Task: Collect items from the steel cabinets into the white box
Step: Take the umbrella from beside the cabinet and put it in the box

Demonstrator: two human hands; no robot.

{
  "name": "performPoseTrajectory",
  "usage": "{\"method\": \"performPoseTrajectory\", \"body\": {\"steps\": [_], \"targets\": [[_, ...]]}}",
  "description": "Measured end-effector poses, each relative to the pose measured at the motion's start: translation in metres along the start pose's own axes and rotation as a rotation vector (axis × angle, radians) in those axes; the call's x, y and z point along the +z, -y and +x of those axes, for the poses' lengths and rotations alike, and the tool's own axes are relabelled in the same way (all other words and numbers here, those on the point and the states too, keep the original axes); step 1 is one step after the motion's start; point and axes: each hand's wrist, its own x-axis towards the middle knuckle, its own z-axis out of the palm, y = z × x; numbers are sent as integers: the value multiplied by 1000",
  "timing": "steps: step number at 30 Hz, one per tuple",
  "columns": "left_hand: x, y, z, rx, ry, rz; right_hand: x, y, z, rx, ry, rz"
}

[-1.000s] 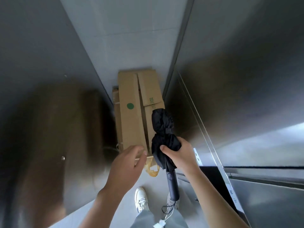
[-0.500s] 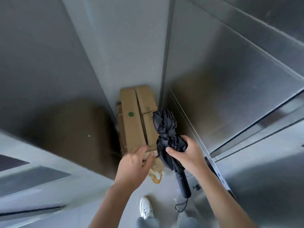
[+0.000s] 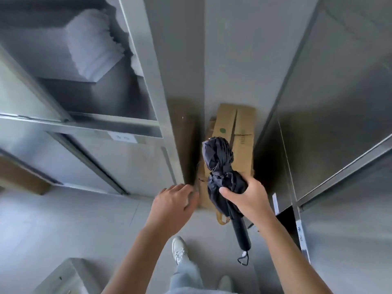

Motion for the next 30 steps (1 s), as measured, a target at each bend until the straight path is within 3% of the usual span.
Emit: {"method": "performPoseTrajectory", "body": {"steps": [12, 23, 30], "targets": [[-73, 92, -176, -417, -142, 38, 145, 90, -81, -266, 423, -68], [-155, 231, -417, -873, -261, 11, 359, 153, -231, -302, 713, -61], [-195, 278, -510, -1012, -416, 14, 457, 202, -297, -403, 915, -153]]}}
